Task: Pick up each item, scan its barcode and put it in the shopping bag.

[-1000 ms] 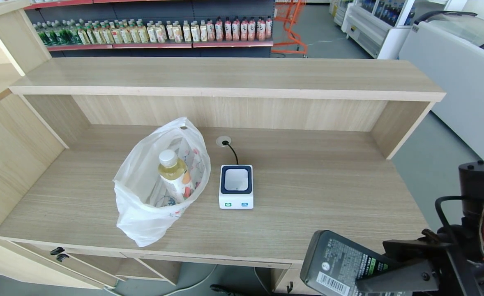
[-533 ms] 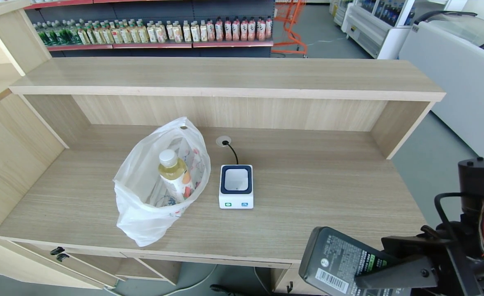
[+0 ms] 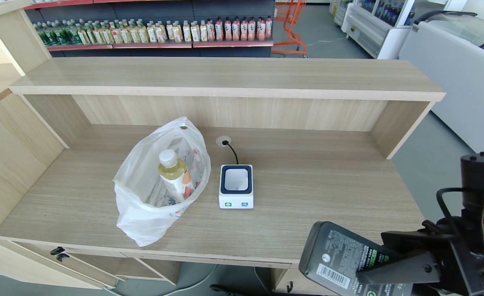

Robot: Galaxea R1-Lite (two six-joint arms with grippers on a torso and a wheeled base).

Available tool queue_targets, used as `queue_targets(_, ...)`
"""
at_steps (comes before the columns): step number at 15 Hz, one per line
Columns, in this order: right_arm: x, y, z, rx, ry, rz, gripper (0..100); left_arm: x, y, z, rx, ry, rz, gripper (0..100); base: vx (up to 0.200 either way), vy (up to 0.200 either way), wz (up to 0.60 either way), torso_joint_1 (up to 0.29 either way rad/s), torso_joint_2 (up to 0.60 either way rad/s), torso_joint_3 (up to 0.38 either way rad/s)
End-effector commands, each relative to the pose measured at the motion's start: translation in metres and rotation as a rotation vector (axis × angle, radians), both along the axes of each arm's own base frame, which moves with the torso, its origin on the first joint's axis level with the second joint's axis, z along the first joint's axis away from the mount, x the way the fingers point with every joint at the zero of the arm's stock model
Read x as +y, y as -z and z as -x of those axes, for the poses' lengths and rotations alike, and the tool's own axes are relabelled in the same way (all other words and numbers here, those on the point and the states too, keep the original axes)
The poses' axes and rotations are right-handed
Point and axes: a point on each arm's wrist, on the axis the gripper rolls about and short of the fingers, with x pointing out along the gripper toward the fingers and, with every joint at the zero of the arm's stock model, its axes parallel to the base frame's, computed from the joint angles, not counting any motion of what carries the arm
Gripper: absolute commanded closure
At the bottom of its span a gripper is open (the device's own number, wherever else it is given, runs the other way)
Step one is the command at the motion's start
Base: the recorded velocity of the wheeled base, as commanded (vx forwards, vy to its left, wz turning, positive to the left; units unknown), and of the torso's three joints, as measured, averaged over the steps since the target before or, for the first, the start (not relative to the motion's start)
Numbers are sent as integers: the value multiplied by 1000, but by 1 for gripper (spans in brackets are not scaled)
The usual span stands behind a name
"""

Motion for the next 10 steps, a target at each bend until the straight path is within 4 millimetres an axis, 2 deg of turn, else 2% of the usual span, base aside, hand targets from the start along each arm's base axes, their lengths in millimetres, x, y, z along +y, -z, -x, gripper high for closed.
queue_targets(1, 0, -2, -1, -16, -2, -7, 100, 0, 0, 0, 0, 1, 0, 0, 0, 0, 0, 0, 0, 0)
queue_targets(10, -1, -10, 4, -53, -2, -23, 100, 0, 0, 0, 0, 1, 0, 0, 0, 0, 0, 0, 0, 0)
